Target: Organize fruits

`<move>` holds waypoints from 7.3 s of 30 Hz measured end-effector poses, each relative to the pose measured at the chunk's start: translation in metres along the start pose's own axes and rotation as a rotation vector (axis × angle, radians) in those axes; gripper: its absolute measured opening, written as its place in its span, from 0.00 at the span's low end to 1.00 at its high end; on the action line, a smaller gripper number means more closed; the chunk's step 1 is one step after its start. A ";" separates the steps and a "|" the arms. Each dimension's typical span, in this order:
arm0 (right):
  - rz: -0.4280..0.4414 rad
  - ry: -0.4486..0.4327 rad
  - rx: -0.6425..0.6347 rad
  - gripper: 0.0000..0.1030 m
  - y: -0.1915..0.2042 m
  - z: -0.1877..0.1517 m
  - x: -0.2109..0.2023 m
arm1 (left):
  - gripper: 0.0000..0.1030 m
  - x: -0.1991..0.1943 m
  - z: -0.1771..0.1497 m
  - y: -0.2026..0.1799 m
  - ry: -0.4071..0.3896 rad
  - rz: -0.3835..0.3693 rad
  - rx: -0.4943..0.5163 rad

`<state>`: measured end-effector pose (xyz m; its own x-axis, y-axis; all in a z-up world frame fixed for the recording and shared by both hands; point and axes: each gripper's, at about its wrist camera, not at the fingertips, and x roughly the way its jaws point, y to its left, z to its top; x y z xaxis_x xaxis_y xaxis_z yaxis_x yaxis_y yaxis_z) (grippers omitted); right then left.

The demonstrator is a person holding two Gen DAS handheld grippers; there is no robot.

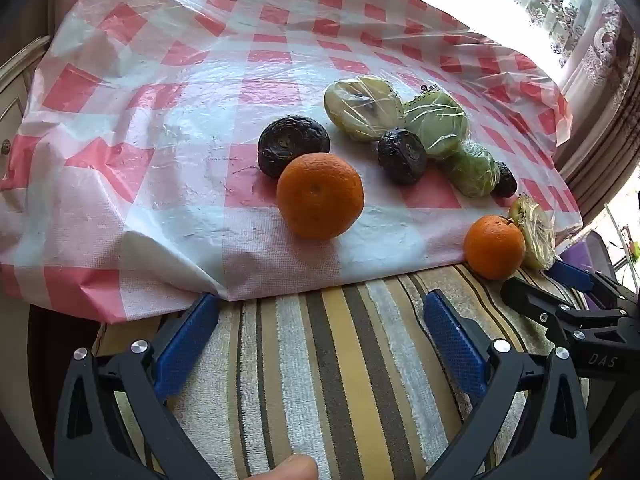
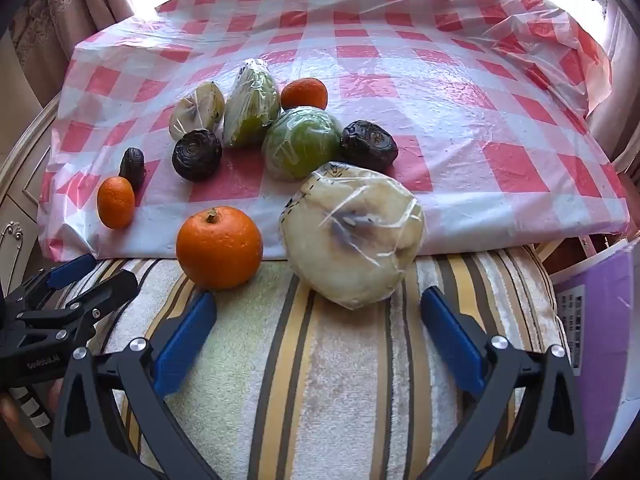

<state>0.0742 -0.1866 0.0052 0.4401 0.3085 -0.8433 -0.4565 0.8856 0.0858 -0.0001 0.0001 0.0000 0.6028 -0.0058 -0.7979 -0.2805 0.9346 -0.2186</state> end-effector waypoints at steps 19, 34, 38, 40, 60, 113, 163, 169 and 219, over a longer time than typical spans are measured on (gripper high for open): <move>0.006 0.004 0.004 0.99 -0.001 -0.001 0.001 | 0.96 0.004 0.001 0.000 0.008 0.030 0.019; 0.001 -0.014 0.003 0.99 0.001 -0.002 0.001 | 0.96 0.005 0.002 0.002 0.012 0.029 0.016; 0.002 -0.016 0.003 0.99 0.001 -0.002 0.000 | 0.96 0.005 0.001 0.000 0.011 0.030 0.018; 0.002 -0.017 0.003 0.99 0.001 -0.003 0.000 | 0.96 0.005 0.001 0.000 0.011 0.030 0.018; 0.002 -0.019 0.003 0.99 0.000 -0.003 0.000 | 0.96 0.005 0.001 -0.001 0.010 0.033 0.019; 0.137 -0.075 0.030 0.99 -0.031 0.004 -0.021 | 0.74 -0.009 0.024 -0.007 -0.083 -0.006 0.043; 0.130 -0.123 -0.004 0.62 -0.047 0.018 -0.026 | 0.37 -0.021 0.044 -0.049 -0.159 0.084 0.140; 0.139 -0.152 0.065 0.62 -0.090 0.005 -0.047 | 0.37 -0.024 0.047 -0.093 -0.176 0.048 0.232; -0.273 0.119 0.534 0.78 -0.390 -0.041 0.018 | 0.42 0.133 -0.042 -0.437 0.168 -0.174 0.950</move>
<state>0.2288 -0.5404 -0.0655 0.3832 0.0325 -0.9231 0.1251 0.9883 0.0867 0.1714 -0.4236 -0.0342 0.4436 -0.1526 -0.8831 0.5652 0.8124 0.1436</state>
